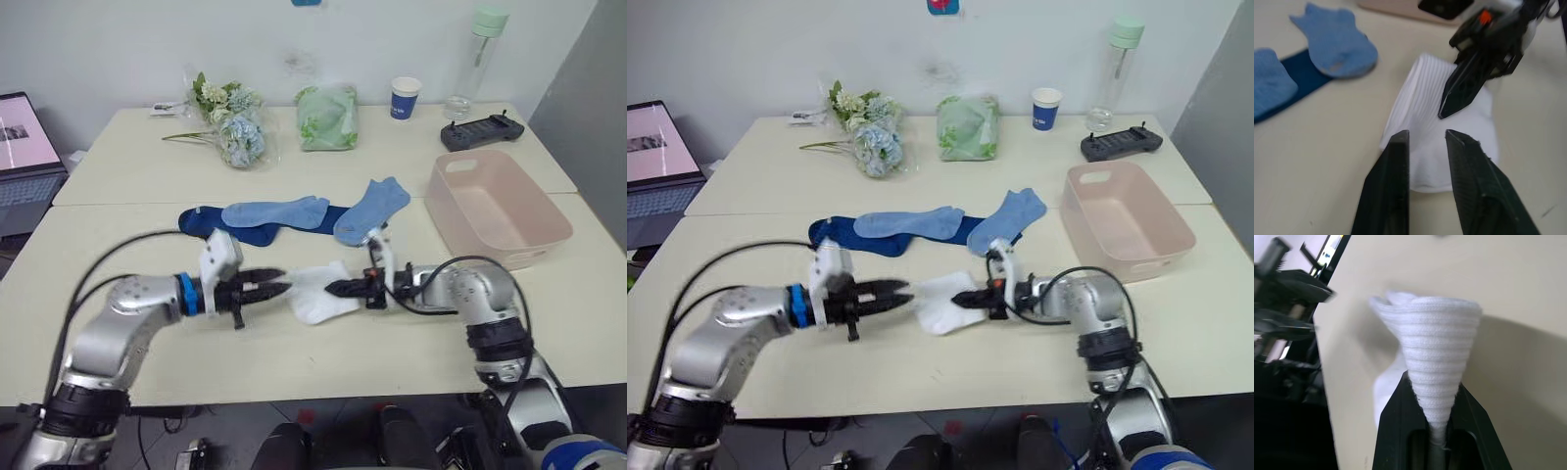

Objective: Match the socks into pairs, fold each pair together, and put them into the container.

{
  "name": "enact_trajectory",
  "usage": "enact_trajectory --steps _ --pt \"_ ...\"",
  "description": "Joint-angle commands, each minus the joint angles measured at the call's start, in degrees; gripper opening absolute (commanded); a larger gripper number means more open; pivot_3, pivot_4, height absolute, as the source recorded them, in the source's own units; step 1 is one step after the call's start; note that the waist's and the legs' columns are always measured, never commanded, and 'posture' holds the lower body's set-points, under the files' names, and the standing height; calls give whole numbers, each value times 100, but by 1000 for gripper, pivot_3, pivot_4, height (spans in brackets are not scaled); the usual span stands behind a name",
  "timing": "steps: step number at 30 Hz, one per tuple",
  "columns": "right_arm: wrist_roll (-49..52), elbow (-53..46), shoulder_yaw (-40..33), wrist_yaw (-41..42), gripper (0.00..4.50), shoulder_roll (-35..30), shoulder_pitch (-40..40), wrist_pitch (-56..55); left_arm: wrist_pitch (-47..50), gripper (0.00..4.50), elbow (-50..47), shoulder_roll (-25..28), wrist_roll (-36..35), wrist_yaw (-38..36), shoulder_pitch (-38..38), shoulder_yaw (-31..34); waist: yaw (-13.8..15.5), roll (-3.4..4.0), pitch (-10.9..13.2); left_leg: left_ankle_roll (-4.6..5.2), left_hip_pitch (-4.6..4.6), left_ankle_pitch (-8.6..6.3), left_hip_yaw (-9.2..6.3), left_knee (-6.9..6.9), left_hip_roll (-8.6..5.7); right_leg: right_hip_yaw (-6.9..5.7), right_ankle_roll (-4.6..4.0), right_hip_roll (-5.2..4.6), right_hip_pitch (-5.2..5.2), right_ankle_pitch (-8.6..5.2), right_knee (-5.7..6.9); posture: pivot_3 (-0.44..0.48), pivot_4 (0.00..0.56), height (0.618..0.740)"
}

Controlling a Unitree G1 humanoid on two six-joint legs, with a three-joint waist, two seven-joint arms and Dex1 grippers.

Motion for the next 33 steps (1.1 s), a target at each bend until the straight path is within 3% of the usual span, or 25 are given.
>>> enact_trajectory --steps 1,5,7,13,18,28,33 --pt "-32 -466 -372 23 0 -391 -451 -454 312 2637 -339 -198 -237 295 -479 -85 18 0 0 0 1 0 1 -1 -3 -2 0 1 2 0 -2 0 150 740" --pt "-586 -379 -90 421 0 -1243 -766 -1331 390 3866 -322 -531 -148 525 -1141 -389 25 -5 1 -2 0 0 11 -3 -8 -9 0 10 5 0 -7 0 150 740" --pt "-1214 -20 55 600 0 -1890 -1012 -2153 256 4483 -52 -946 4 757 -1740 -589 36 -10 11 -2 -3 0 16 -2 -8 -8 0 9 4 0 -8 0 150 740" --pt "-2349 1261 307 1063 0 -2968 -1648 -3903 165 4483 288 -1764 166 1041 -2576 -898 16 -14 21 -3 -42 2 31 16 -23 -9 14 -1 -11 7 -23 0 150 740" --pt "-4406 3000 1364 920 0 -3722 -2064 -6719 645 4483 400 -2413 -209 1543 -2969 -759 14 -15 22 -5 -60 4 40 19 -14 -6 12 -1 -34 8 -11 0 150 740" --pt "-6043 5379 2315 476 0 -3276 -2475 -9127 321 4483 295 -2462 277 1472 -2851 -1196 -15 -16 23 -8 -67 5 65 20 -7 16 12 -2 -57 9 -7 0 150 740" --pt "-6481 6031 2685 864 0 -3196 -2376 -9756 395 4483 83 -2294 307 1281 -2632 -1354 -8 -16 23 -9 -74 6 64 22 -6 18 11 -3 -66 9 -6 0 150 740"
